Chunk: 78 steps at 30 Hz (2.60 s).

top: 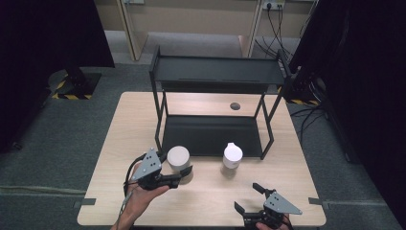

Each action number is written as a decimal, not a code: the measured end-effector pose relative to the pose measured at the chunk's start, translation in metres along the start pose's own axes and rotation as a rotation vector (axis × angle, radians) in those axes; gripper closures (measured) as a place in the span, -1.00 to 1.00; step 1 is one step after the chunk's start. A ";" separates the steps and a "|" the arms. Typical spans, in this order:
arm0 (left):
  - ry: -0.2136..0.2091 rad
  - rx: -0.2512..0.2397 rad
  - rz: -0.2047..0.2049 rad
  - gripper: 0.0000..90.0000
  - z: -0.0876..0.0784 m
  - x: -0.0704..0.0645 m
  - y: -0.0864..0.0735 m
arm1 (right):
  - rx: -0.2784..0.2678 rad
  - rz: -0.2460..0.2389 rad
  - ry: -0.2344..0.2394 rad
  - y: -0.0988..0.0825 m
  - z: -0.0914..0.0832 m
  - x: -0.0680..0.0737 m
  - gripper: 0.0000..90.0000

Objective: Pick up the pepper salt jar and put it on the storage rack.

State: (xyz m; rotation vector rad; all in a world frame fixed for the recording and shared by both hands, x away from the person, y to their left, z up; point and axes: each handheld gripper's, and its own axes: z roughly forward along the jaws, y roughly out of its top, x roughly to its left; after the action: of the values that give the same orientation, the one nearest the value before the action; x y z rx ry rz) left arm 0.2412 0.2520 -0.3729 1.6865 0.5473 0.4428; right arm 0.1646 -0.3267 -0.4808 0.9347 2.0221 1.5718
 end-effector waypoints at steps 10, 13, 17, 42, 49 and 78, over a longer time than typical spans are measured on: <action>-0.041 0.017 -0.011 -0.22 0.015 0.016 0.058 | -0.009 0.001 0.001 -0.001 -0.001 0.000 -0.94; -0.040 0.021 -0.014 -0.22 0.019 0.021 0.077 | -0.008 0.003 0.002 0.000 -0.001 0.000 -0.94; -0.032 0.023 -0.007 -0.22 0.025 0.025 0.097 | -0.008 0.004 0.002 -0.001 -0.001 -0.001 -0.94; 0.006 0.043 -0.015 -0.22 0.038 0.045 0.176 | -0.015 0.009 0.004 -0.001 -0.002 -0.001 -0.94; 0.019 0.040 -0.016 -0.21 0.040 0.049 0.194 | -0.016 0.010 0.004 -0.001 -0.002 -0.002 -0.94; 0.164 0.039 -0.036 -0.21 0.066 0.065 0.252 | -0.021 0.011 0.006 -0.001 -0.003 -0.002 -0.94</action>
State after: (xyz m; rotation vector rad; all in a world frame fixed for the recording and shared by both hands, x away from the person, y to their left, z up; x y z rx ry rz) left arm 0.3602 0.2014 -0.1378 1.6843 0.7088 0.5503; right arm 0.1640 -0.3303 -0.4813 0.9362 2.0042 1.6004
